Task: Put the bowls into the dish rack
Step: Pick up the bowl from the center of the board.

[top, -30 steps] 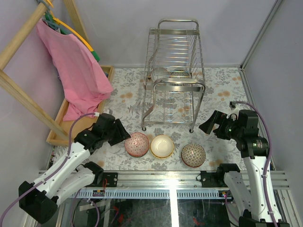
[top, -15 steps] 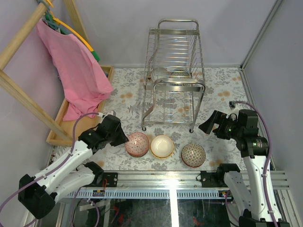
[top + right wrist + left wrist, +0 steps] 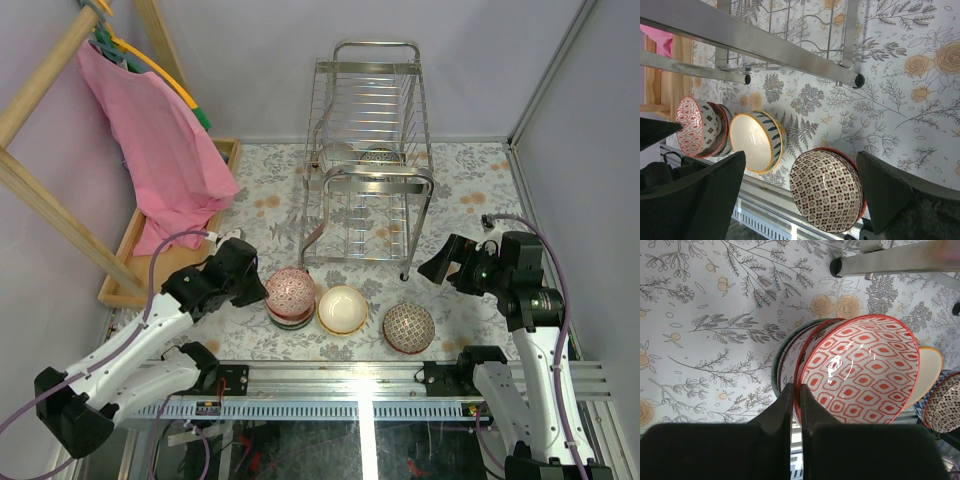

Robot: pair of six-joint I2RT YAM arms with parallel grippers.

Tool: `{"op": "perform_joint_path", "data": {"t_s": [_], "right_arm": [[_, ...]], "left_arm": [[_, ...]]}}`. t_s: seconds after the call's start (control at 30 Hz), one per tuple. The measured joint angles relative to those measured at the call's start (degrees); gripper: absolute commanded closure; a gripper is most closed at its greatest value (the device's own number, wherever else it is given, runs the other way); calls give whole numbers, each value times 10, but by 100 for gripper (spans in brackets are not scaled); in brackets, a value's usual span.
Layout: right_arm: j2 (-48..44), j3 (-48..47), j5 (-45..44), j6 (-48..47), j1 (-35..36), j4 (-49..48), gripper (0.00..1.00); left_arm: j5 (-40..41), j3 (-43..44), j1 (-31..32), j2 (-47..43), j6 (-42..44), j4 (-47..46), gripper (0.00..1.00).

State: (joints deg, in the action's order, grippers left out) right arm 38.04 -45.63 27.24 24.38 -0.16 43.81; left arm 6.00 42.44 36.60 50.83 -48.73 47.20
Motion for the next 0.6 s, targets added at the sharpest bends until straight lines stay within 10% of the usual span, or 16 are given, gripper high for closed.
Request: {"op": "perform_joint_path", "data": {"t_s": [0.6], "right_arm": [[-14,21,24,2,0,-11,1]], "left_arm": [[50,35,61,-18,-24,60,95]]}}
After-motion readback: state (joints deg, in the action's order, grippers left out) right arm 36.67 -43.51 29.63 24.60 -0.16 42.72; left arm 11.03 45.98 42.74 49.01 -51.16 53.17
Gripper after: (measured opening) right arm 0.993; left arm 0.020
